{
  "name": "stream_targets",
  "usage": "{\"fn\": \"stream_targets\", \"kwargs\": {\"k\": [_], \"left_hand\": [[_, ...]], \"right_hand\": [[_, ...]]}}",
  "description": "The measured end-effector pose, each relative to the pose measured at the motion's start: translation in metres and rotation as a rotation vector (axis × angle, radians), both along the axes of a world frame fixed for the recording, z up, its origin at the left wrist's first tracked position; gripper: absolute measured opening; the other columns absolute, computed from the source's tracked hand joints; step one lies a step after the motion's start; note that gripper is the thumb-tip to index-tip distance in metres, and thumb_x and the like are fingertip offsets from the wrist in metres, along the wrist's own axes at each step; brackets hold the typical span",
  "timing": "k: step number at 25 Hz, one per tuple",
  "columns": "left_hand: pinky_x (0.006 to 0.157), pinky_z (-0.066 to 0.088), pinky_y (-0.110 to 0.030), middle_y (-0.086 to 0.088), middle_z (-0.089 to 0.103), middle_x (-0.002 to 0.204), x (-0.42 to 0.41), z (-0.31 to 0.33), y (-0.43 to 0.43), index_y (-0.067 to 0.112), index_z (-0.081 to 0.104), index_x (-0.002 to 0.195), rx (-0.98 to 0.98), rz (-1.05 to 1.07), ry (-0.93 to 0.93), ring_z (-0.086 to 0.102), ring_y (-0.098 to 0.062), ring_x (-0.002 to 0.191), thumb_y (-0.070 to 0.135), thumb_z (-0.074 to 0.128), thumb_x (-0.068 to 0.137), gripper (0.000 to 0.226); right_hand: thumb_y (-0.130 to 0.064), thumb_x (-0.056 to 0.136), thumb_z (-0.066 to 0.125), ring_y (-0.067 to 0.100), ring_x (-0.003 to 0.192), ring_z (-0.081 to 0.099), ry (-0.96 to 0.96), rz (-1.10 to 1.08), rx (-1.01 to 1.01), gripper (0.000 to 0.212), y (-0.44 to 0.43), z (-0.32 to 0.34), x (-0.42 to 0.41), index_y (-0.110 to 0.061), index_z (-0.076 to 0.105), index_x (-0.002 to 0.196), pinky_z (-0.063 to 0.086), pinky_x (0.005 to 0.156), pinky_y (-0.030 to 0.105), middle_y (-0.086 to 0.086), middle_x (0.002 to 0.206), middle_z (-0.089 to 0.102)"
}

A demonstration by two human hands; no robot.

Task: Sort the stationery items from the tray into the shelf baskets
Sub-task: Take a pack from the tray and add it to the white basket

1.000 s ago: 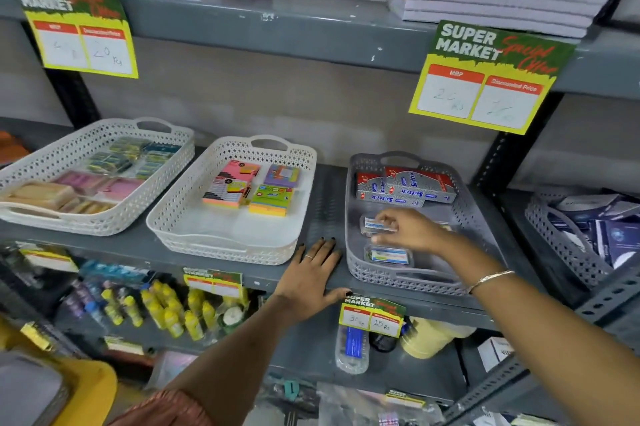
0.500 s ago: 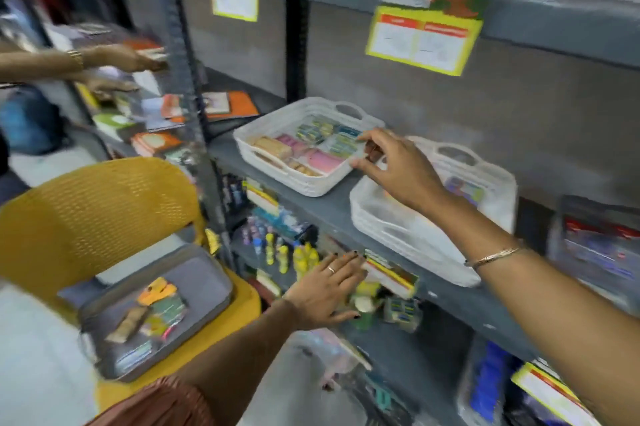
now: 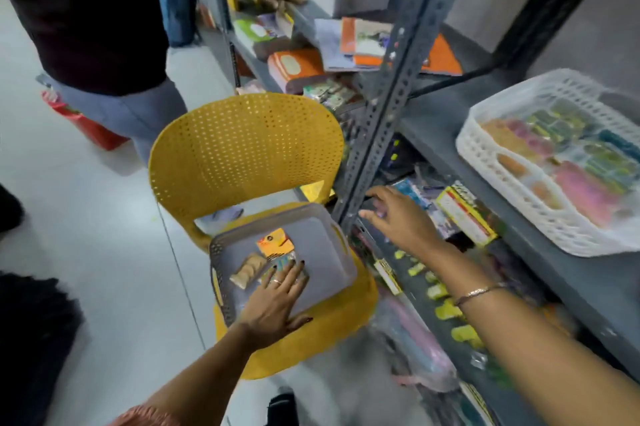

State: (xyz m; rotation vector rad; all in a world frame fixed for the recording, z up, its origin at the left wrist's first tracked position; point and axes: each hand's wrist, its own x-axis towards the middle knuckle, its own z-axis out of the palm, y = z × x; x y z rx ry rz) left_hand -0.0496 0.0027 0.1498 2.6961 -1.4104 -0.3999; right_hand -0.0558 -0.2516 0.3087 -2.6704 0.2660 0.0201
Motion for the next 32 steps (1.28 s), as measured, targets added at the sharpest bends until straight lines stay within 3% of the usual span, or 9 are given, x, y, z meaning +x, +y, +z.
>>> {"fn": "stream_targets", "kwargs": {"k": [5,8,11,14,17,19,22,32], "left_hand": [[0.1,0.027,-0.05,-0.016,0.048,0.137,0.006,-0.07,0.033,0.004,0.054,0.127,0.045,0.196,0.12,0.041,-0.029,0.127,0.068,0.014,0.09,0.084],[0.092,0.042,-0.055,-0.016,0.047,0.137,0.004,-0.106,0.044,0.006,0.054,0.128,0.091,0.299,0.148,0.047,-0.031,0.124,0.069,0.011,0.089,0.085],[0.088,0.043,-0.058,-0.016,0.048,0.136,0.009,-0.13,0.051,0.006,0.058,0.124,0.128,0.357,0.153,0.047,-0.033,0.123,0.068,0.011,0.089,0.085],[0.089,0.042,-0.06,-0.016,0.046,0.138,0.01,-0.151,0.054,0.006,0.056,0.125,0.118,0.399,0.124,0.044,-0.034,0.125,0.067,0.012,0.09,0.084],[0.095,0.037,-0.06,-0.017,0.044,0.139,0.009,-0.164,0.055,0.005,0.054,0.127,0.074,0.423,0.103,0.04,-0.034,0.128,0.068,0.012,0.09,0.084],[0.102,0.033,-0.056,-0.017,0.044,0.14,0.007,-0.17,0.056,0.005,0.054,0.127,0.041,0.419,0.054,0.038,-0.033,0.13,0.068,0.013,0.09,0.083],[0.104,0.019,-0.055,-0.017,0.042,0.142,0.006,-0.172,0.057,0.006,0.051,0.127,0.011,0.414,0.035,0.03,-0.031,0.134,0.067,0.017,0.089,0.08],[0.103,0.015,-0.054,-0.014,0.038,0.143,0.009,-0.144,0.051,0.006,0.05,0.13,0.037,0.395,0.044,0.026,-0.028,0.136,0.066,0.015,0.092,0.08]], "right_hand": [[-0.032,0.087,0.059,0.032,0.108,0.057,0.176,0.097,0.0,0.035,0.014,-0.113,0.046,-0.011,0.052,0.114,0.045,0.075,0.038,0.013,0.117,0.06],[-0.033,0.086,0.06,0.032,0.116,0.053,0.31,0.154,-0.012,0.046,0.028,-0.18,0.059,-0.01,0.049,0.124,0.046,0.086,0.042,0.013,0.126,0.056],[-0.032,0.088,0.059,0.031,0.122,0.048,0.394,0.168,-0.005,0.051,0.055,-0.235,0.067,-0.006,0.043,0.129,0.043,0.09,0.04,0.014,0.132,0.051],[-0.033,0.082,0.066,0.035,0.121,0.046,0.481,0.05,0.048,0.059,0.092,-0.279,0.075,0.0,0.042,0.125,0.043,0.092,0.041,0.019,0.13,0.048],[-0.039,0.071,0.075,0.035,0.12,0.042,0.496,-0.1,0.095,0.081,0.124,-0.317,0.078,0.005,0.037,0.127,0.04,0.099,0.043,0.022,0.13,0.044],[-0.042,0.07,0.074,0.034,0.12,0.04,0.473,-0.128,0.028,0.087,0.138,-0.33,0.077,0.007,0.032,0.128,0.037,0.103,0.041,0.023,0.131,0.041],[-0.036,0.077,0.068,0.031,0.121,0.037,0.459,-0.204,-0.04,0.077,0.144,-0.334,0.078,0.005,0.03,0.13,0.037,0.101,0.036,0.021,0.134,0.038],[-0.032,0.078,0.069,0.031,0.127,0.035,0.354,-0.088,-0.014,0.07,0.099,-0.261,0.083,0.0,0.035,0.129,0.043,0.097,0.039,0.018,0.135,0.04]]}}
